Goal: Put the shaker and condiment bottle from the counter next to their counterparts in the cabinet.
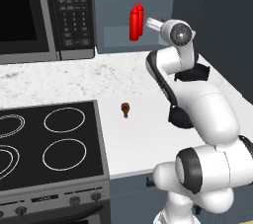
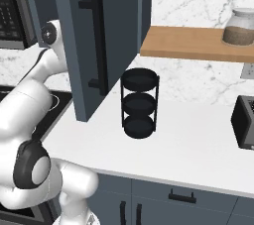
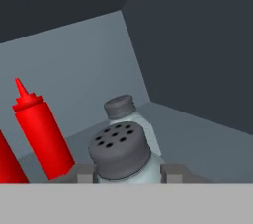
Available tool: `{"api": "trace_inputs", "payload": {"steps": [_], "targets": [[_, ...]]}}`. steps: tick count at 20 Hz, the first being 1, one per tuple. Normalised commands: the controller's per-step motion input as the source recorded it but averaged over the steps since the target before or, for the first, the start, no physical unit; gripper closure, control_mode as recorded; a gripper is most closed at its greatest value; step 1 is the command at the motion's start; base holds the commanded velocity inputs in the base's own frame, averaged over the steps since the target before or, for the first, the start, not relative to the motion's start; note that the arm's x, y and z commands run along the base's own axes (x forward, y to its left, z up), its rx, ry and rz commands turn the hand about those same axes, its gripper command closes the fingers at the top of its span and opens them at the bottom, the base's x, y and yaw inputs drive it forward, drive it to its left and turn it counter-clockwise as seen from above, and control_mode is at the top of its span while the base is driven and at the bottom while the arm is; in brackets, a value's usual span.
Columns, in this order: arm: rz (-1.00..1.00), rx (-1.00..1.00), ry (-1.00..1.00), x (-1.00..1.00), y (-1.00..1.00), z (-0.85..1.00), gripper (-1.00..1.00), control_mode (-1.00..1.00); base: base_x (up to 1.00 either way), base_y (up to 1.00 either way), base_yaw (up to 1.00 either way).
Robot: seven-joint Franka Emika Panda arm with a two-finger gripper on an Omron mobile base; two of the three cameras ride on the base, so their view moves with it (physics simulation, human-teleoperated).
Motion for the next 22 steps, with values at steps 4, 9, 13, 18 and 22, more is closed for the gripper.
{"api": "trace_inputs", "payload": {"steps": [4,9,13,18,22], "targets": [[0.00,0.01,0.00,0.26,0.00,-0.12,1.00,-1.00,0.00,0.00,0.00],[0.01,0.02,0.00,0.18,-0.01,-0.15,1.00,-1.00,0.00,0.00,0.00],[0.01,0.03,0.00,0.20,-0.01,-0.21,1.00,-1.00,0.00,0.00,0.00],[0.01,0.04,0.00,0.22,-0.04,-0.23,1.00,-1.00,0.00,0.00,0.00],[0.00,0.04,0.00,0.21,-0.03,-0.26,1.00,-1.00,0.00,0.00,0.00]]}}
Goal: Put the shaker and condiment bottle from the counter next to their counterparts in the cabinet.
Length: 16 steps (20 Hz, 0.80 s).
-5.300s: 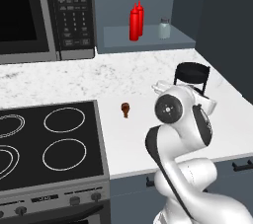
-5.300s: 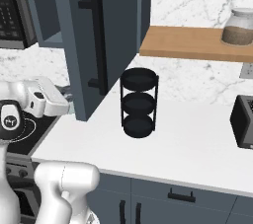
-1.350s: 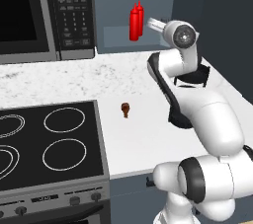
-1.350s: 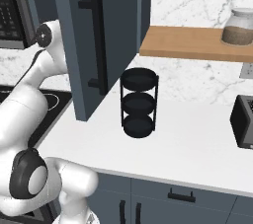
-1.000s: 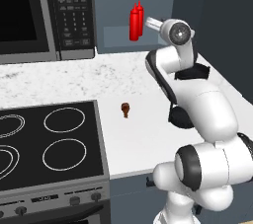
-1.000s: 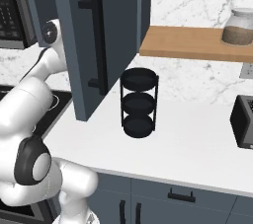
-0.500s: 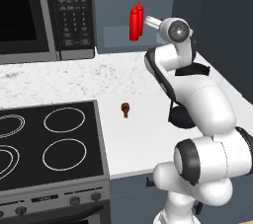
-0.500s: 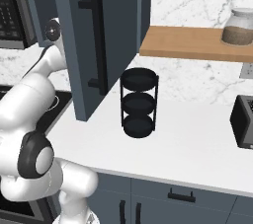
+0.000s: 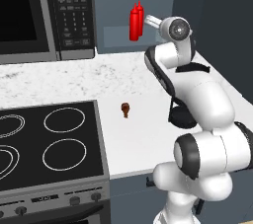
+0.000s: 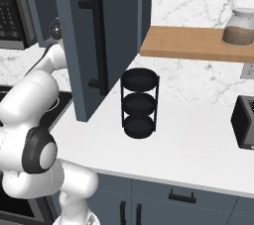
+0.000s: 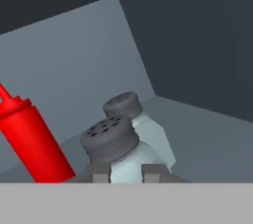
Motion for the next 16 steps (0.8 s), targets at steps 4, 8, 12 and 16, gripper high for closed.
{"api": "trace_inputs", "payload": {"steps": [4,8,12,16], "targets": [[0.01,0.01,0.00,0.22,-0.01,-0.29,1.00,-1.00,0.00,0.00,0.00],[0.01,0.00,0.00,0.08,0.00,-0.25,-1.00,-1.00,0.00,0.00,0.00],[0.03,0.01,-0.02,-0.35,0.02,0.00,-1.00,-1.00,0.00,0.00,0.00],[0.03,0.00,-0.05,-0.65,0.10,0.00,-1.00,-1.00,0.00,0.00,0.00]]}}
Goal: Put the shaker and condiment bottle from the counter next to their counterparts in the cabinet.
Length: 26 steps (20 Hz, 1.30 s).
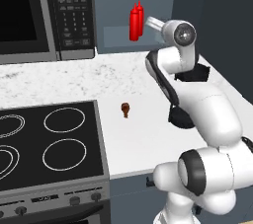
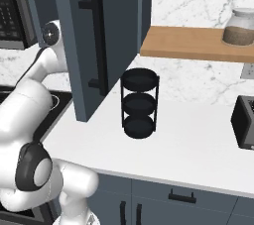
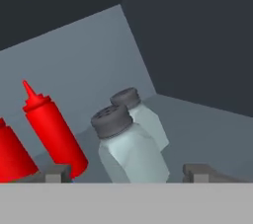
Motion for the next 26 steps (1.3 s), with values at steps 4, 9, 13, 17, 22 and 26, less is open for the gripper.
{"api": "trace_inputs", "payload": {"steps": [4,9,13,17,22,26], "targets": [[0.02,0.00,-0.08,-0.76,0.10,0.00,-1.00,-1.00,0.00,0.00,0.00],[0.00,0.00,-0.09,-0.87,0.22,0.13,-1.00,-1.00,0.00,0.00,0.00],[0.00,0.00,-0.06,-0.94,0.39,0.21,-1.00,-1.00,0.00,0.00,0.00],[0.00,0.00,-0.07,-1.00,0.42,0.29,-1.00,-1.00,0.00,0.00,0.00],[-0.01,0.00,-0.11,-1.00,0.33,0.21,-1.00,-1.00,0.00,0.00,0.00],[-0.02,0.00,-0.18,-1.00,0.29,0.03,-1.00,-1.00,0.00,0.00,0.00]]}}
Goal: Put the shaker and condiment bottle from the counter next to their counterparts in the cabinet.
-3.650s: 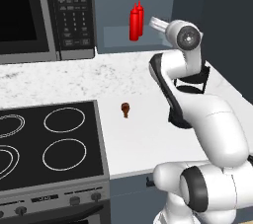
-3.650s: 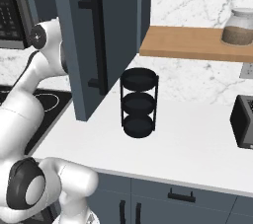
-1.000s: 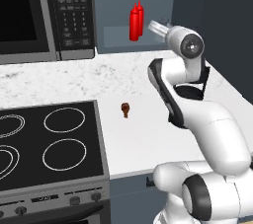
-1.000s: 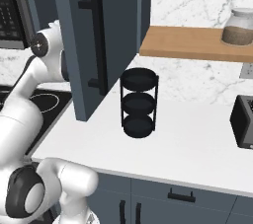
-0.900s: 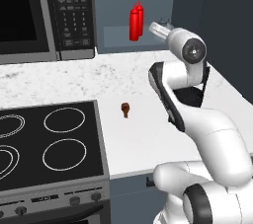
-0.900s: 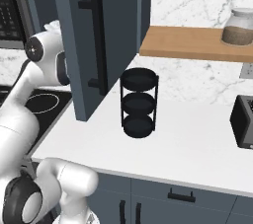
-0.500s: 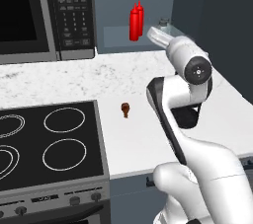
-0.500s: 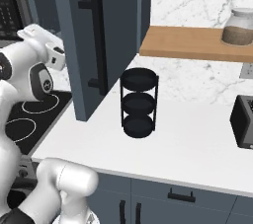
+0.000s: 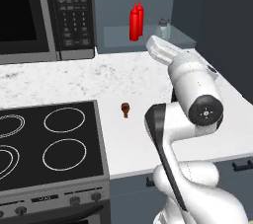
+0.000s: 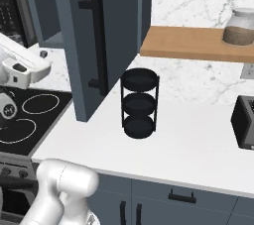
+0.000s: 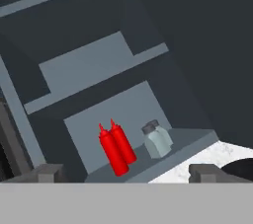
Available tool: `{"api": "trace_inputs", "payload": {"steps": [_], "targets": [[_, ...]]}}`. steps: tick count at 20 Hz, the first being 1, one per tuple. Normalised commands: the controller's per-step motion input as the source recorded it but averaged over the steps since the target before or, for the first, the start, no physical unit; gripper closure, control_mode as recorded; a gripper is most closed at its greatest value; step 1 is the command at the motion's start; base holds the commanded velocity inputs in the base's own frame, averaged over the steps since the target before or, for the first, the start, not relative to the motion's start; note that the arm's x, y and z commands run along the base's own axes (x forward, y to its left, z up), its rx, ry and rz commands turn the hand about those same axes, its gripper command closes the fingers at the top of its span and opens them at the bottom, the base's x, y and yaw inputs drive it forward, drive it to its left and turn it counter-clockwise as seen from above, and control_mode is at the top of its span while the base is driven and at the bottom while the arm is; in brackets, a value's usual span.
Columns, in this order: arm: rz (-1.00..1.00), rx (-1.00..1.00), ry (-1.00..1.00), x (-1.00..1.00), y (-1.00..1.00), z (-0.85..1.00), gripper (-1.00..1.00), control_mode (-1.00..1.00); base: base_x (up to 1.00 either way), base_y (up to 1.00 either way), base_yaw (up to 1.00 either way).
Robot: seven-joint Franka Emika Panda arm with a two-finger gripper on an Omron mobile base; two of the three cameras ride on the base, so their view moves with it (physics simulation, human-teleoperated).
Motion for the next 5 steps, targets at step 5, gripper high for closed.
{"api": "trace_inputs", "payload": {"steps": [5], "targets": [[-0.01,0.00,-0.16,-1.00,0.37,0.00,-1.00,-1.00,0.00,0.00,0.00]]}}
